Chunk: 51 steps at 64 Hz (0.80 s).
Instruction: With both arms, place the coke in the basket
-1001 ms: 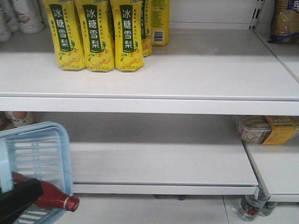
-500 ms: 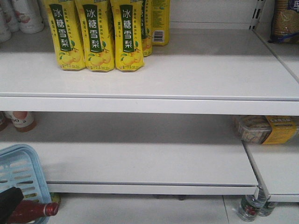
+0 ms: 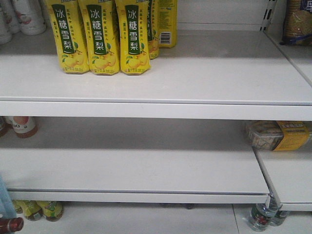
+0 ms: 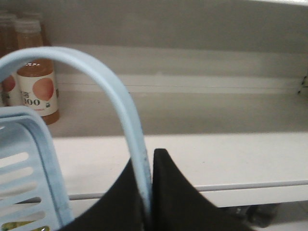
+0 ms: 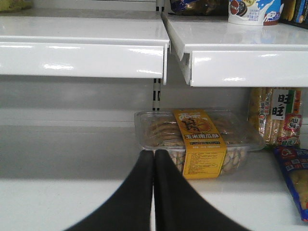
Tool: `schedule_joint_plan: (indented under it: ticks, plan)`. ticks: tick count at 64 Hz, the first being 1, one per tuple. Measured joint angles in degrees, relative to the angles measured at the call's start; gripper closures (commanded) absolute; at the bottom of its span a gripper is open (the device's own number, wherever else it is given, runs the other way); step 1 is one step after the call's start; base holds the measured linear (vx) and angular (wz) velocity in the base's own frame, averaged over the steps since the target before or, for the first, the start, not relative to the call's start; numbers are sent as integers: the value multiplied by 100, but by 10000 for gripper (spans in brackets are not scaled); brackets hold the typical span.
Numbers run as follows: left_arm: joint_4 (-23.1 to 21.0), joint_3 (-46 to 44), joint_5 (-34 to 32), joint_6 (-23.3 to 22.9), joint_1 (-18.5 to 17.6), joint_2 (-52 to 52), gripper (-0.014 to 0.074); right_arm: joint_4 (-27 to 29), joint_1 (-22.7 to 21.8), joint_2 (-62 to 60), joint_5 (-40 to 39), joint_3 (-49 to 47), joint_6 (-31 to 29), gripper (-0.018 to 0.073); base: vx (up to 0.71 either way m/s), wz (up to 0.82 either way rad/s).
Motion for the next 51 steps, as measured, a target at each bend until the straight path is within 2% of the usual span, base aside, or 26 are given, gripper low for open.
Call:
schedule_joint_plan:
  ticks: [21, 51]
  plan:
    - [317, 0, 360, -17, 545, -455, 602, 0, 0, 0, 0, 0, 0, 569, 0, 0]
    - [658, 0, 517, -17, 561, -455, 602, 0, 0, 0, 0, 0, 0, 569, 0, 0]
